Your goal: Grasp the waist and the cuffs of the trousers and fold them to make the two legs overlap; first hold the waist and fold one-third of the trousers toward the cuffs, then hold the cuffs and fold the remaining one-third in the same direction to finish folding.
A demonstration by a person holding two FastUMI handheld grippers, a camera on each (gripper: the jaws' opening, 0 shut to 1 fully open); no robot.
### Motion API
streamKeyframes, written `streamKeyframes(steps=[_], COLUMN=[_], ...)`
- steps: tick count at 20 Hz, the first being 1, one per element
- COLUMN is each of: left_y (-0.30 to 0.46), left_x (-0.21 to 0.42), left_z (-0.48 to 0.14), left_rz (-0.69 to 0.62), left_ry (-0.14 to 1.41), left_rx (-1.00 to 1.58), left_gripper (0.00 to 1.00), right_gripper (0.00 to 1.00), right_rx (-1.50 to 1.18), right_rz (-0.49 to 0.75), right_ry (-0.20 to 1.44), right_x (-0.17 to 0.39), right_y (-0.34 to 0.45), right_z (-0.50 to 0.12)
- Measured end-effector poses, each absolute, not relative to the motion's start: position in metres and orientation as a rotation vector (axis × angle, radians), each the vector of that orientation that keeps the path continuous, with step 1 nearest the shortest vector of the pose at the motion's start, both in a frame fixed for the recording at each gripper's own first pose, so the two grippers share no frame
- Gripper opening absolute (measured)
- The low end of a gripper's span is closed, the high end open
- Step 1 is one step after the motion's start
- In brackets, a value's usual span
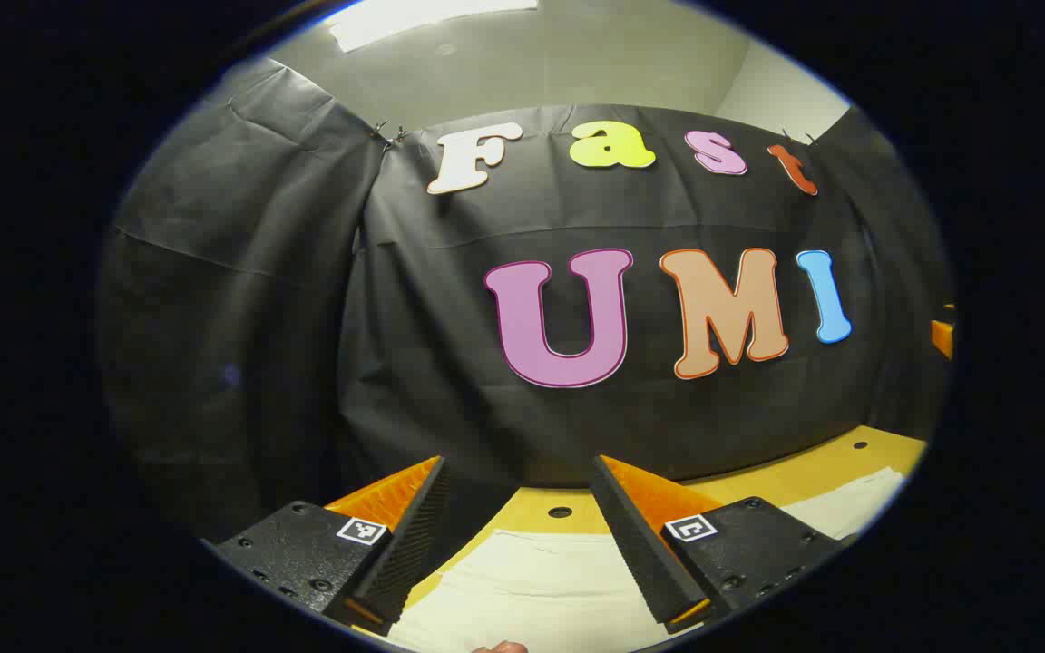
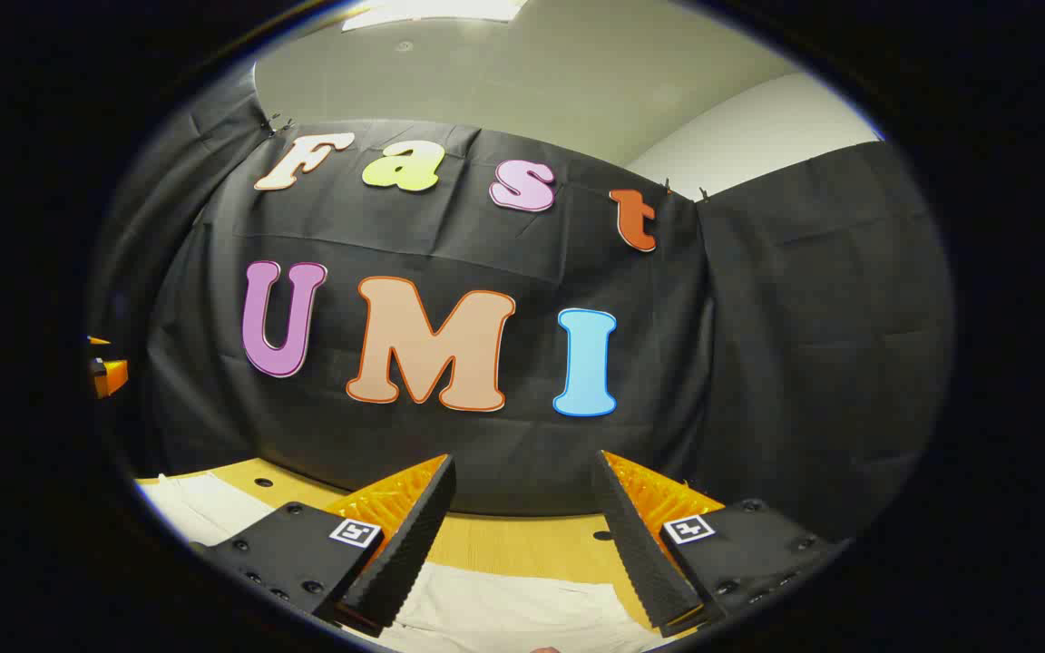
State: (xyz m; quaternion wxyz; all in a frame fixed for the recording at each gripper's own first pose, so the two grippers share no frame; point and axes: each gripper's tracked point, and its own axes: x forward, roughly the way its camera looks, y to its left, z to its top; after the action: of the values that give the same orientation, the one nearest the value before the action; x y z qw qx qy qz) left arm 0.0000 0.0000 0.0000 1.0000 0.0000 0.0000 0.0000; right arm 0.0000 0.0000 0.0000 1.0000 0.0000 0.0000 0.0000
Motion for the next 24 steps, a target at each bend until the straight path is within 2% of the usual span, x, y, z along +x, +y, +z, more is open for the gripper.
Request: streamKeyframes(steps=[2, 3, 15, 16, 18, 20, 21, 24], left_y=[0.001, 0.002, 0.016, 0.018, 0.02, 0.025, 0.027, 0.031], left_x=[-0.001, -0.002, -0.011, -0.011, -0.013, -0.014, -0.015, -0.019], left_z=[0.0, -0.001, -0.012, -0.012, -0.017, -0.021, -0.025, -0.043], left_rz=[-0.001, -0.001, 0.014, 0.014, 0.004, -0.008, -0.018, -0.072], left_ry=[-0.003, -0.003, 0.02, 0.023, 0.027, 0.032, 0.038, 0.073], left_rx=[0.004, 0.005, 0.028, 0.035, 0.069, 0.124, 0.154, 0.258], left_gripper=[0.98, 0.95, 0.95, 0.98, 0.95, 0.98, 0.95, 0.96], right_gripper=[0.97, 0.97, 0.97, 0.97, 0.97, 0.97, 0.97, 0.97], right_rx=[-0.003, -0.003, -0.007, -0.009, -0.014, -0.016, -0.017, -0.02], right_rz=[-0.005, -0.007, 0.01, 0.012, 0.018, 0.022, 0.024, 0.033], right_ry=[-0.004, -0.004, 0.01, 0.013, 0.014, 0.015, 0.019, 0.032], right_x=[-0.001, -0.001, -0.007, -0.007, -0.008, -0.009, -0.007, -0.007], right_y=[-0.004, -0.006, -0.003, -0.002, 0.0, 0.001, 0.003, 0.005], right_z=[0.002, 0.003, -0.001, -0.002, -0.004, -0.005, -0.006, -0.012])
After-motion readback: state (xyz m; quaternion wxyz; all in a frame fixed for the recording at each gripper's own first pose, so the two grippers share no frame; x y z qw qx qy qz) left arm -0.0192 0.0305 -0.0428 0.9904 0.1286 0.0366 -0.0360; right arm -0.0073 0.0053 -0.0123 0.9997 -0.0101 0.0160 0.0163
